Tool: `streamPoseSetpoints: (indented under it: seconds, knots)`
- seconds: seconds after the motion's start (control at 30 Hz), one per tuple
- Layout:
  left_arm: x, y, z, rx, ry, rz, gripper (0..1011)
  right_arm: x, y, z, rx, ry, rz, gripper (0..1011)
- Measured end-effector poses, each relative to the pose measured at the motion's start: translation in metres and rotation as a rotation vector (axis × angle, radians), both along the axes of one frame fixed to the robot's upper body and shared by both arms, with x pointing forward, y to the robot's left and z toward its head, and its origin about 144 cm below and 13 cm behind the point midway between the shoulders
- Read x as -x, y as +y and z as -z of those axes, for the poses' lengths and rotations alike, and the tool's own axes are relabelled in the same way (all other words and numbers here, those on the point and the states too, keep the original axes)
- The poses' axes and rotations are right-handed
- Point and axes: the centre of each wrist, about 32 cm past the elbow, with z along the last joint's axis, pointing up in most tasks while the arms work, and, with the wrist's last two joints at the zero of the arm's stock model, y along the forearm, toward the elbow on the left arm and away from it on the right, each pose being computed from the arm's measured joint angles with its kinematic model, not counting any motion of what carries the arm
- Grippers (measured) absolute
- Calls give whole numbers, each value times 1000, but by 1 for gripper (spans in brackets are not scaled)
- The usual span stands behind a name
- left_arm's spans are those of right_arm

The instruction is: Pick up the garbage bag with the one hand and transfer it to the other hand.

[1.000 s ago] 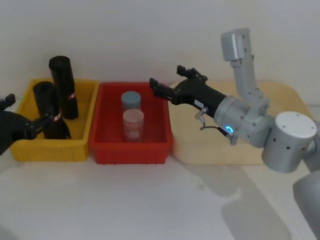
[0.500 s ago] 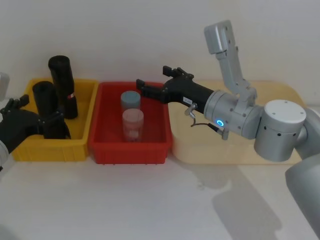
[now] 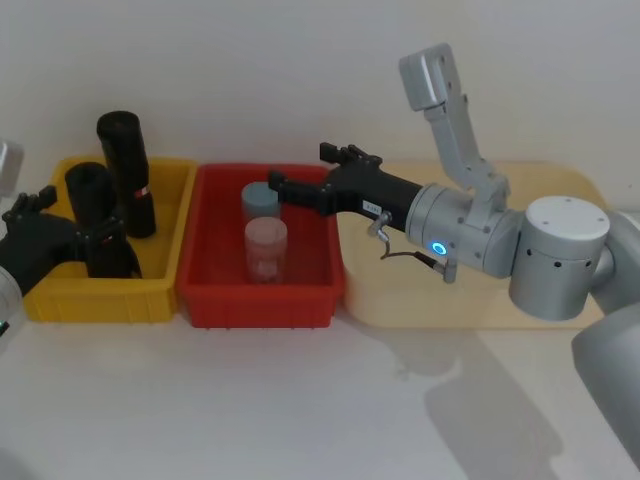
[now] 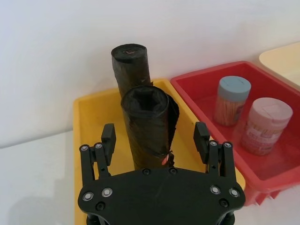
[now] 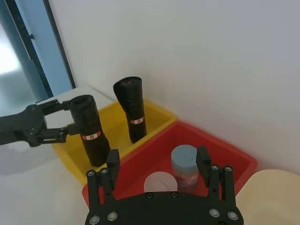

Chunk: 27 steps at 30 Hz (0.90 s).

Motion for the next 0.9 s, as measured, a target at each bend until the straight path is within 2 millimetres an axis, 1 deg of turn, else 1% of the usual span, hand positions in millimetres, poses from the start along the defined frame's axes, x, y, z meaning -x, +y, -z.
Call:
streamPoseSetpoints:
  seconds: [0.6,0.9]
  knots:
    - [-24,-5,7,-19,2,2,1000,-3,-2,10,22,51,0,1004]
    - [-31,-8,9,-24,5,-2,1000,-6,0,15,38,77,-6,1004]
